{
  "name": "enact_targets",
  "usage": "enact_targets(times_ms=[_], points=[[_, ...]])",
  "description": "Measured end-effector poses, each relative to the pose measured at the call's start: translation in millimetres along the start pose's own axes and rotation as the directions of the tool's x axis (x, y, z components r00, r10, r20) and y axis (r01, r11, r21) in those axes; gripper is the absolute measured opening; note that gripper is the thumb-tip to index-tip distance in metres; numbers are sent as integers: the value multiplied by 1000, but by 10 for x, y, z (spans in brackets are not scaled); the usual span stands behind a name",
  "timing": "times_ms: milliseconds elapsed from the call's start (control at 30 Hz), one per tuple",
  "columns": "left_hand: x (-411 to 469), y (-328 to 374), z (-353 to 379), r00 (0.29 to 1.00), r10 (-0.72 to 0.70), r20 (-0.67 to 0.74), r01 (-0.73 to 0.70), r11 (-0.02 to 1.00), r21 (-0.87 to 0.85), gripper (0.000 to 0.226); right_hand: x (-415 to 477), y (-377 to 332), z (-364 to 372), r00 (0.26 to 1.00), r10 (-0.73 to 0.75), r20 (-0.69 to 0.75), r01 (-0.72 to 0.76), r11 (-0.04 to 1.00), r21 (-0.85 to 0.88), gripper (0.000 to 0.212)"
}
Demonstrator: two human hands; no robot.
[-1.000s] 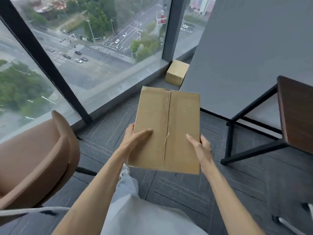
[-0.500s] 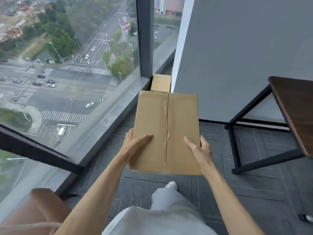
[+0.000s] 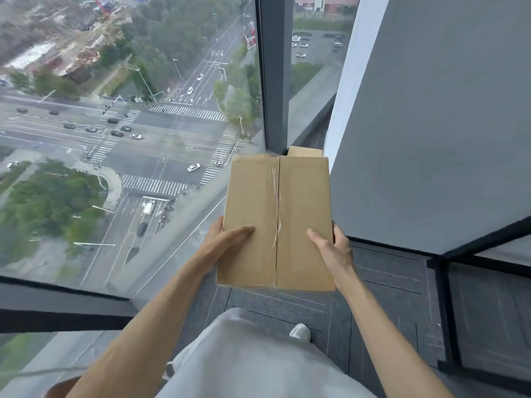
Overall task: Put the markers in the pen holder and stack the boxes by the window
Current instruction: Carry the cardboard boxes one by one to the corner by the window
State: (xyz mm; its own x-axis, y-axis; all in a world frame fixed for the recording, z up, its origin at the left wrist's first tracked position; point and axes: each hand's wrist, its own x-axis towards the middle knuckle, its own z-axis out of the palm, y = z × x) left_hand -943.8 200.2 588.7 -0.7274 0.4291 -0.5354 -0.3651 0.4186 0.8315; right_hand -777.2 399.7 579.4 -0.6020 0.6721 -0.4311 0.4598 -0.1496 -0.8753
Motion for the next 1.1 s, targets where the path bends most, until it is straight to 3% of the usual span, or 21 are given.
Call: enact_targets(times_ms=[367,633,767,967,1100], points=[[1903,692,-96,991,-69,110,73,997,-28,83,1733,-678,436,987,150,-65,-157,980,-121,52],[3364,1308,-121,972,-98,215,71,989,129,68,2802,-1046,749,926,326,-189,-336,941,-26,55],[4011,1487,-29,959,-171,226,137,978,158,66,3420,-1099,862,907,386,-166,-385,922,39,54],[5076,1562,336,948,-258,187,227,959,170,46,4620,-985,875,878,469,-93,-466,883,55,57],[5880,1479,609,942,-287,173,248,944,218,47,5399,-837,889,867,481,-127,-481,876,37,27]])
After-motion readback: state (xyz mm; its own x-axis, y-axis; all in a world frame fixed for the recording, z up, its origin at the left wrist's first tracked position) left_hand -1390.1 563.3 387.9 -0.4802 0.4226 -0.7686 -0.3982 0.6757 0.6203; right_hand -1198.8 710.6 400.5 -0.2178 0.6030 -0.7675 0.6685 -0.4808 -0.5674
